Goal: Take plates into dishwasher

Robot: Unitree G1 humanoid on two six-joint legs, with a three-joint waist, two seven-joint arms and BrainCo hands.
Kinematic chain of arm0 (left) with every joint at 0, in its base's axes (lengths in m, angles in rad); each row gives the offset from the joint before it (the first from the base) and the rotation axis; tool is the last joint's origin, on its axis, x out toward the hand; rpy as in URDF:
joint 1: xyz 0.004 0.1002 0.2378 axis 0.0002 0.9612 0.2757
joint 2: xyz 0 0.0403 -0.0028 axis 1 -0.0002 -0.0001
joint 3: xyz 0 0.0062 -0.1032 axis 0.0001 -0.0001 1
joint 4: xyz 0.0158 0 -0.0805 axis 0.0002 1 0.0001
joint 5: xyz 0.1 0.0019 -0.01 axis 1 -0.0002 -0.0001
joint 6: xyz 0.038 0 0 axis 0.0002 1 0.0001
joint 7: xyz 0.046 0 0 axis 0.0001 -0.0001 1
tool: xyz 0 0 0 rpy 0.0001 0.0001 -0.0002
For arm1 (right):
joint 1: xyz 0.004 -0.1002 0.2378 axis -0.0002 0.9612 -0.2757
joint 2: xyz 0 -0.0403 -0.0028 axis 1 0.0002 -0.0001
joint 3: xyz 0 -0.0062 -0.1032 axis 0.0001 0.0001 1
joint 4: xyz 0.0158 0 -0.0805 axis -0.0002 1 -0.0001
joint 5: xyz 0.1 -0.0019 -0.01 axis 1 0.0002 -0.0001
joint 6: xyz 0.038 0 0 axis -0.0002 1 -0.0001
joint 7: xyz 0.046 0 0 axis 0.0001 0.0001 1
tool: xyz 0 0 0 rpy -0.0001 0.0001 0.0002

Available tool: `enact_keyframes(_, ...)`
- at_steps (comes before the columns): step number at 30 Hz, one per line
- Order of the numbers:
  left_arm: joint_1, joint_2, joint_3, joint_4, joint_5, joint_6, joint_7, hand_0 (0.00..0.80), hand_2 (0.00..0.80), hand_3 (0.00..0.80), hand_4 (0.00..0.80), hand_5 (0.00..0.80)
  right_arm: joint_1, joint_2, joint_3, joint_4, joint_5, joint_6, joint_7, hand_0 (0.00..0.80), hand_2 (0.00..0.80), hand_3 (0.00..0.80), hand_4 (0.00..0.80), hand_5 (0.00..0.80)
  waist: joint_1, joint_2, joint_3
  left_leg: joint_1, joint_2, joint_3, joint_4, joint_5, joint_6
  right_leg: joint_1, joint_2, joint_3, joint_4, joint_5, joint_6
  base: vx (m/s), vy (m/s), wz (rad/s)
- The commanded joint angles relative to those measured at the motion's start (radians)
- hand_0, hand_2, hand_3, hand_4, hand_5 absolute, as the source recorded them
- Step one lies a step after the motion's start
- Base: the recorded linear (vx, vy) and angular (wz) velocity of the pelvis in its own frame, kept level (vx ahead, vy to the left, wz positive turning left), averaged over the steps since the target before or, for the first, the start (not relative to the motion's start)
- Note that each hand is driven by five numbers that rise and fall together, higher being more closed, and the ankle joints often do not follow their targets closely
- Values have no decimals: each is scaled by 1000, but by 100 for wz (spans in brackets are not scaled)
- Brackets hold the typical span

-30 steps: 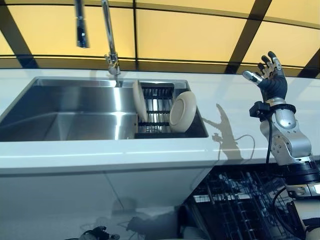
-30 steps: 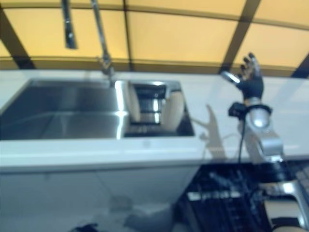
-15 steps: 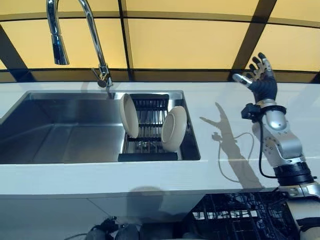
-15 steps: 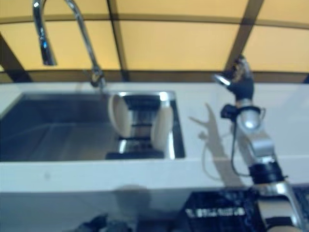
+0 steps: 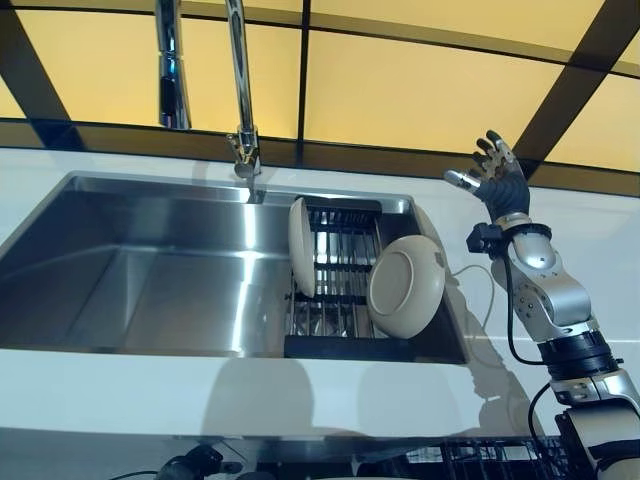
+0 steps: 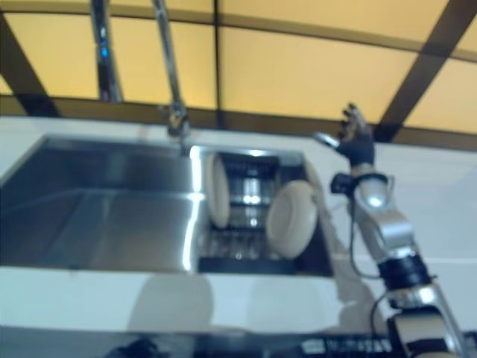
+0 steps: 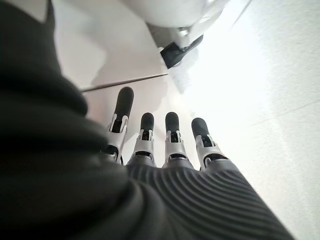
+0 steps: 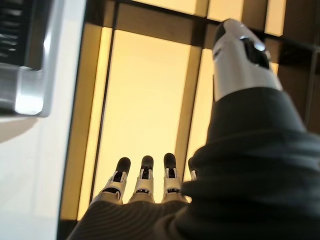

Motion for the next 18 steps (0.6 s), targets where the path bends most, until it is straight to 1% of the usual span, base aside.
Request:
enact_keyframes(1,-76,-6,-49,30,13,-19,11,0,0,0,0,0,-64,-33,-48,23,9,-43,-2,0,0,0,0,0,33,44,-18,28,-5,-11,13,-113,-11,-40,38,-75,97,-74,-9,-20,47,-23)
enact_keyframes(3,-74,0,-46,40,12,-20,19,0,0,0,0,0,-71,-32,-45,35,17,-44,0,0,0,0,0,0,36,42,-17,35,-2,1,9,-116,-8,-43,37,-88,103,-73,-6,-13,16,-21)
enact_keyframes(10,-89,-5,-28,89,-7,-32,23,0,0,0,0,0,-111,-48,-34,82,44,-49,12,0,0,0,0,0,33,26,-26,45,-1,22,4,-130,0,-40,56,-82,69,-60,-11,-9,-36,-22)
enact_keyframes(15,-84,-8,-28,89,5,-49,26,0,0,0,0,0,-115,-50,-32,82,52,-40,14,0,0,0,0,0,34,22,-29,50,7,24,6,-134,-1,-32,67,-76,73,-73,-19,12,-102,-1)
enact_keyframes(17,-84,-9,-32,82,6,-51,33,0,0,0,0,0,-109,-50,-30,79,58,-41,17,0,0,0,0,0,32,23,-26,55,12,19,11,-134,-4,-24,73,-65,83,-88,-28,49,-129,1)
enact_keyframes(18,-82,-10,-33,79,19,-59,35,0,0,0,0,0,-103,-51,-32,78,57,-41,15,0,0,0,0,0,30,26,-24,55,16,22,9,-128,-10,-16,75,-64,83,-93,-32,75,-108,3)
